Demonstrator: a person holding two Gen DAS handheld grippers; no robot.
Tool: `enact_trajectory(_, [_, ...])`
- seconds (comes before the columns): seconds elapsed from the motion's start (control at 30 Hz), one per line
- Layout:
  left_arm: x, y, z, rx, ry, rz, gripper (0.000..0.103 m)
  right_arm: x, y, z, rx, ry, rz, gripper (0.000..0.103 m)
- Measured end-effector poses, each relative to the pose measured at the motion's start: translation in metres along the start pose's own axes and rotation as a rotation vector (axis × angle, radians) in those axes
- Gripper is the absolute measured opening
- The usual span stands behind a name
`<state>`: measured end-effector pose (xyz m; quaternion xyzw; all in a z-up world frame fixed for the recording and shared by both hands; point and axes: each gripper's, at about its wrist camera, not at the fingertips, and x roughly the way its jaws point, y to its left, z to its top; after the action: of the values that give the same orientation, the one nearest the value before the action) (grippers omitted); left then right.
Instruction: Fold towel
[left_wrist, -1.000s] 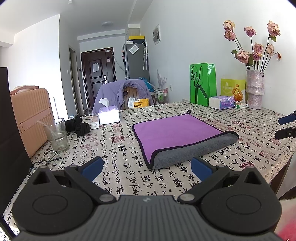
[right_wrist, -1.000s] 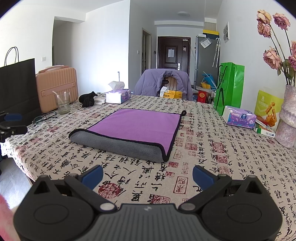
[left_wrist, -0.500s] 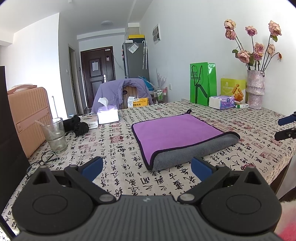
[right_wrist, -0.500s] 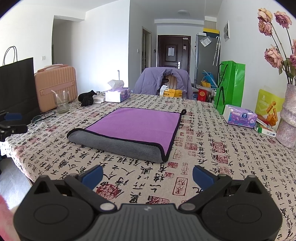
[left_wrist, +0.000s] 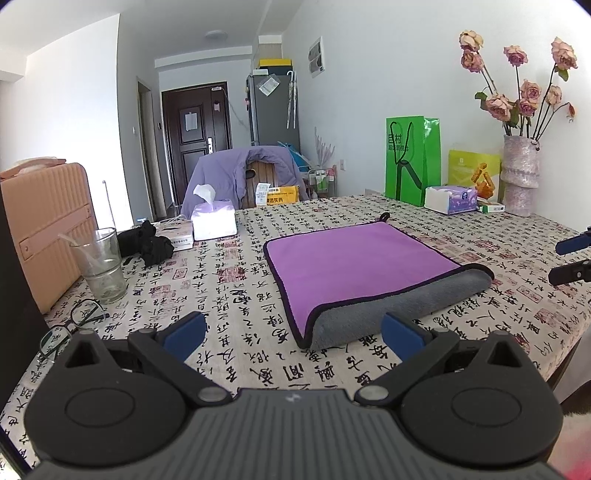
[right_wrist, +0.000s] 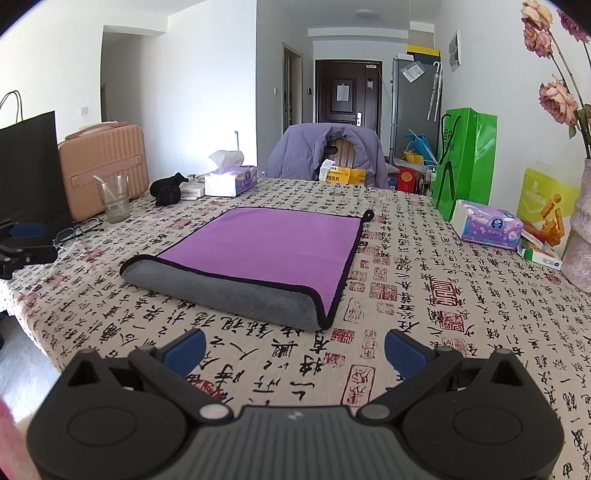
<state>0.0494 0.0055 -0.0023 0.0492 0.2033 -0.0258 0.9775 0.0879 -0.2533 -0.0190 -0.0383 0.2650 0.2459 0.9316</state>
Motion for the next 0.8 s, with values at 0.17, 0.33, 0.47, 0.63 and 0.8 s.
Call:
enact_trajectory(0.17, [0.015, 0.003, 0.003, -0.007, 0.015, -0.002, 0.103, 0.014, -0.003, 0.005, 0.004, 0.012, 0.003, 0.103])
enact_trajectory(0.33, [0.030, 0.006, 0.006, -0.012, 0.034, -0.003, 0.103, 0.030, -0.008, 0.012, 0.007, 0.026, 0.008, 0.103])
enact_trajectory(0.47, [0.042, 0.008, 0.009, -0.015, 0.046, -0.006, 0.103, 0.041, -0.010, 0.017, 0.007, 0.036, 0.012, 0.103])
enact_trajectory(0.63, [0.055, 0.010, 0.011, -0.016, 0.066, -0.010, 0.103, 0.056, -0.014, 0.024, 0.007, 0.048, 0.019, 0.103])
enact_trajectory(0.8, [0.069, 0.011, 0.014, -0.013, 0.084, -0.016, 0.103, 0.070, -0.017, 0.029, 0.010, 0.059, 0.024, 0.103])
